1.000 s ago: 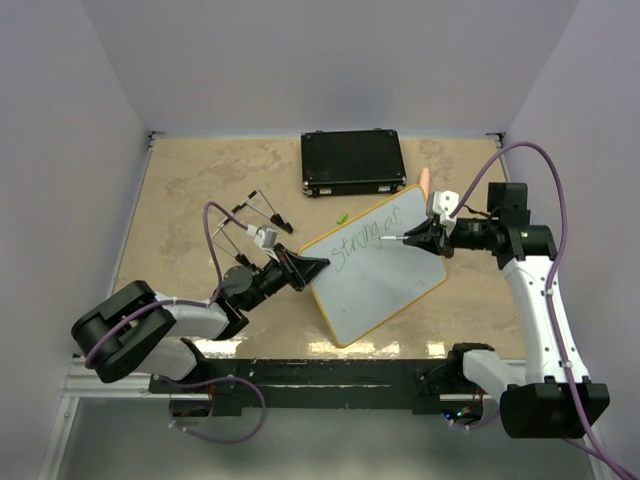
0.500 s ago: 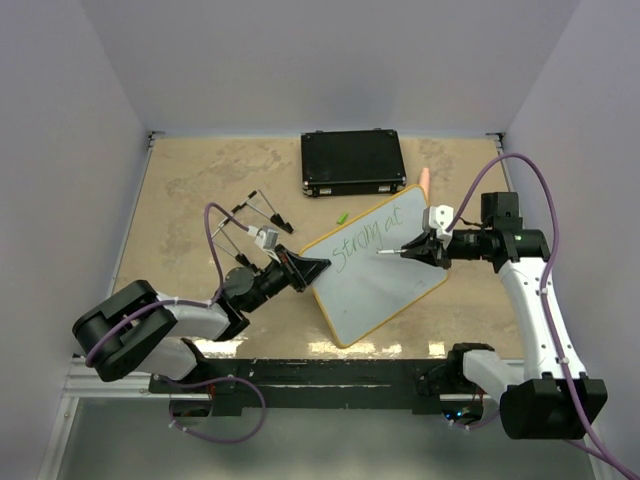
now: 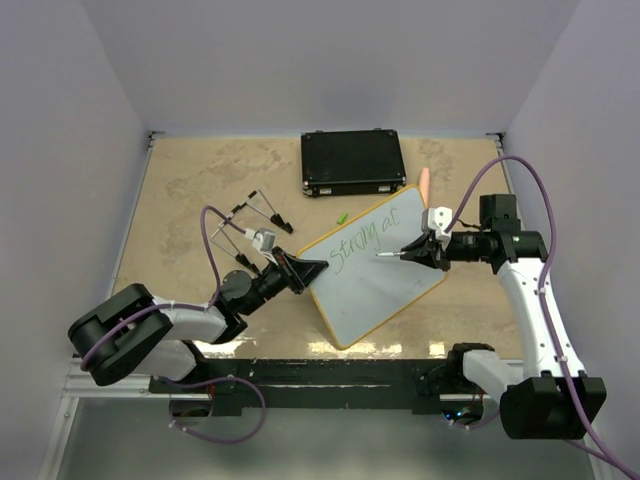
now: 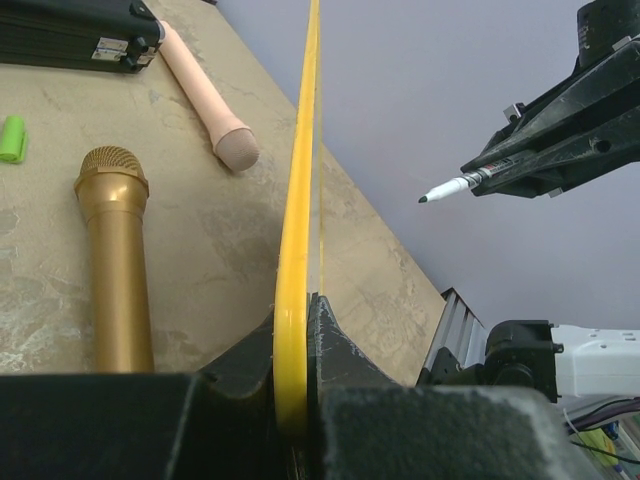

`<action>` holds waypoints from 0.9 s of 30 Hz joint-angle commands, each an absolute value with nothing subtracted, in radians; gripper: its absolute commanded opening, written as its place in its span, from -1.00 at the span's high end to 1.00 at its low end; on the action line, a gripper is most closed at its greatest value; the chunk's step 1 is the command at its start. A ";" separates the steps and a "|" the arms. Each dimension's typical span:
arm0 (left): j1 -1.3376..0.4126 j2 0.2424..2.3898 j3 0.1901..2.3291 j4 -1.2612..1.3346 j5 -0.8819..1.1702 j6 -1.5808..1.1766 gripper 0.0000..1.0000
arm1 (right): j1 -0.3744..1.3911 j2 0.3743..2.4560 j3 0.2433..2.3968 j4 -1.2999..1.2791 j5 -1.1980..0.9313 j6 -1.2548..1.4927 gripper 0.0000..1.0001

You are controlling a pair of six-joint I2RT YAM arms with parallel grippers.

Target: Write a sentence on the whiteboard

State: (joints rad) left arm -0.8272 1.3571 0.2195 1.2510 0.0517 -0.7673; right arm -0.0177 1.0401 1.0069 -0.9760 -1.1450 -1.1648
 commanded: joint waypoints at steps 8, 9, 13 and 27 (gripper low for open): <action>-0.830 1.344 0.201 1.243 0.028 -0.686 1.00 | -0.017 1.019 0.988 -0.946 -1.175 -1.129 1.00; -0.828 1.342 0.201 1.243 0.029 -0.687 1.00 | -0.017 1.019 0.986 -0.948 -1.175 -1.131 1.00; -0.830 1.339 0.195 1.244 0.026 -0.699 1.00 | -0.015 1.025 0.989 -0.962 -1.177 -1.144 1.00; -0.841 1.437 0.255 1.293 0.003 -0.747 1.00 | 0.063 1.083 1.038 -1.115 -1.132 -1.353 1.00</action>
